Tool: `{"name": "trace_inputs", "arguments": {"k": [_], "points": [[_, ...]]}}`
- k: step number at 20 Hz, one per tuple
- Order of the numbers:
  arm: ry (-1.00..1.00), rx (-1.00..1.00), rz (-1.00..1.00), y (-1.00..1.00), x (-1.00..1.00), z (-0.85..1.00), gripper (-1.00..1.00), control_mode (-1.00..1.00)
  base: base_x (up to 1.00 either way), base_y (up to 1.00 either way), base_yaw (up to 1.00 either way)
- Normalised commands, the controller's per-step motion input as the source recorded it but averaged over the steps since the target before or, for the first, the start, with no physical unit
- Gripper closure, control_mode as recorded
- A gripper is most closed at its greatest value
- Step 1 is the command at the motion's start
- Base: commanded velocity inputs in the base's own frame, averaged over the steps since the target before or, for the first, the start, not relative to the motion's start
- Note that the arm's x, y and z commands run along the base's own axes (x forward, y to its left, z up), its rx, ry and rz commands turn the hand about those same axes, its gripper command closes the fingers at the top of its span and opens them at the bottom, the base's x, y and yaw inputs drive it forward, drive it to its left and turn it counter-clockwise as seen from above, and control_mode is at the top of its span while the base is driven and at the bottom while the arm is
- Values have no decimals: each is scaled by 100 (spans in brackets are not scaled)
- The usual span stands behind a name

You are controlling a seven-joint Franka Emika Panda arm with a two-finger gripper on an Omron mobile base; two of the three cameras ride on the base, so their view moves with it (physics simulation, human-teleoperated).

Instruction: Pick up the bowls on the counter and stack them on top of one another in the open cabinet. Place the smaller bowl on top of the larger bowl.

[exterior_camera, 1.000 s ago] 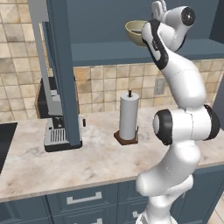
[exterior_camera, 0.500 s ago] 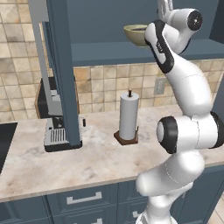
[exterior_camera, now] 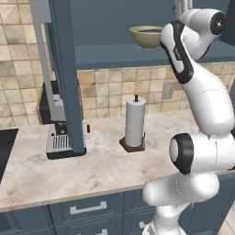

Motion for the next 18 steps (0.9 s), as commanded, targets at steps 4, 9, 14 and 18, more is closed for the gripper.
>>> {"name": "trace_inputs", "arguments": {"k": [4, 9, 14, 18], "points": [[-3, 5, 0, -10, -62, 19, -100, -100, 0, 0, 0], [-3, 1, 0, -5, -62, 4, -100, -100, 0, 0, 0], [-2, 0, 0, 0, -62, -8, -100, -100, 0, 0, 0], [-2, 0, 0, 0, -62, -13, -100, -100, 0, 0, 0]]}}
